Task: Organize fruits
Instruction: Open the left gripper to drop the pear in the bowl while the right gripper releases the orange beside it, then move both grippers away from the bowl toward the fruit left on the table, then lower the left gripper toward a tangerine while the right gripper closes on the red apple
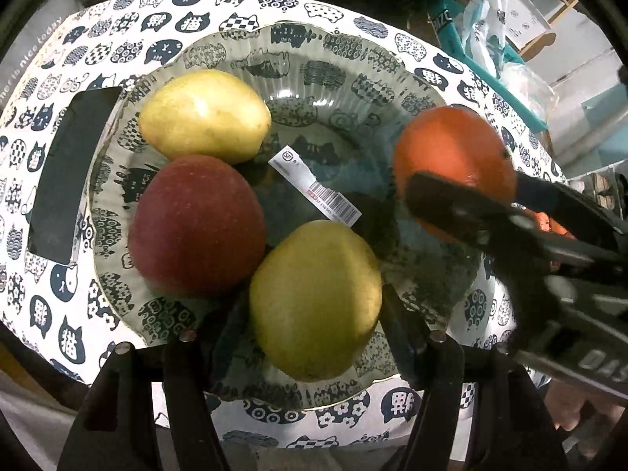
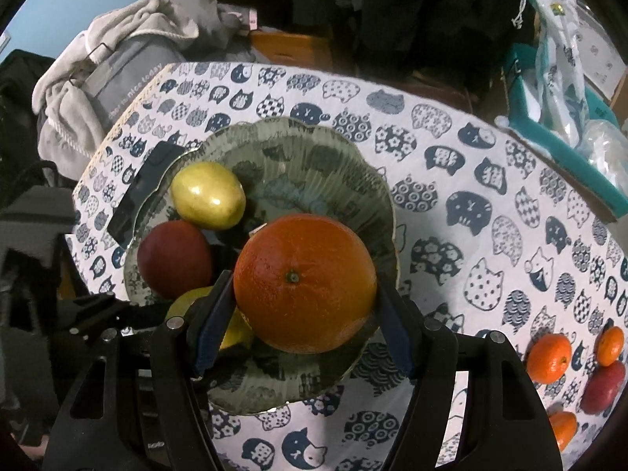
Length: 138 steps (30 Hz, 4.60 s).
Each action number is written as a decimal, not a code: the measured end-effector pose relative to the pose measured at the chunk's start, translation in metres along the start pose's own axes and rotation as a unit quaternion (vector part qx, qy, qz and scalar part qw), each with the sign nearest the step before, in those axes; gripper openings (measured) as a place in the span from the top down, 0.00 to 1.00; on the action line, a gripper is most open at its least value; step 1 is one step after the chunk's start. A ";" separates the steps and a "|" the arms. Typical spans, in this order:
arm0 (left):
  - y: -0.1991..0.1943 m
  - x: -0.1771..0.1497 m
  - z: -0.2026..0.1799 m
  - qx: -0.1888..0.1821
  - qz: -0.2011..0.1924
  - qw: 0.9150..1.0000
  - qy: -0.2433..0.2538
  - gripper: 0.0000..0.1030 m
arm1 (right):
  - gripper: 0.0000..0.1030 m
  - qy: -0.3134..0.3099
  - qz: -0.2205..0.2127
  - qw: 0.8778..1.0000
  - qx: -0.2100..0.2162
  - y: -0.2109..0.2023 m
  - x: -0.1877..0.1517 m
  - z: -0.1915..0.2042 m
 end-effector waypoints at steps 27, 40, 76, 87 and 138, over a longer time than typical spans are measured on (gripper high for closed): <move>-0.034 0.008 -0.018 0.015 -0.053 0.998 0.041 0.25 | 0.32 0.046 -0.045 0.998 -0.001 -0.047 -0.003 -0.013; -0.095 0.013 -0.074 0.007 -0.128 0.986 0.106 0.25 | 0.31 0.071 -0.141 0.987 -0.039 -0.138 0.000 -0.041; -0.119 0.003 -0.206 -0.031 -0.152 0.966 0.206 0.22 | 0.20 0.121 -0.218 0.961 -0.117 -0.259 -0.078 -0.152; -0.097 0.008 -0.241 -0.035 -0.134 0.965 0.223 0.22 | 0.20 0.163 -0.198 0.955 -0.148 -0.261 -0.112 -0.211; 0.062 0.063 -0.273 -0.027 -0.003 0.981 0.191 0.21 | 0.17 0.271 -0.031 0.949 -0.157 -0.107 -0.149 -0.361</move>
Point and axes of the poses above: each gripper's, at about its wrist camera, not at the fingertips, and y roughly the way its jaws point, z to its left, x to its top, the point moved 4 cm from there along y, roughly the way its jaws point, and after that the axes turned 4 degrees about y, right-handed, at the moved point
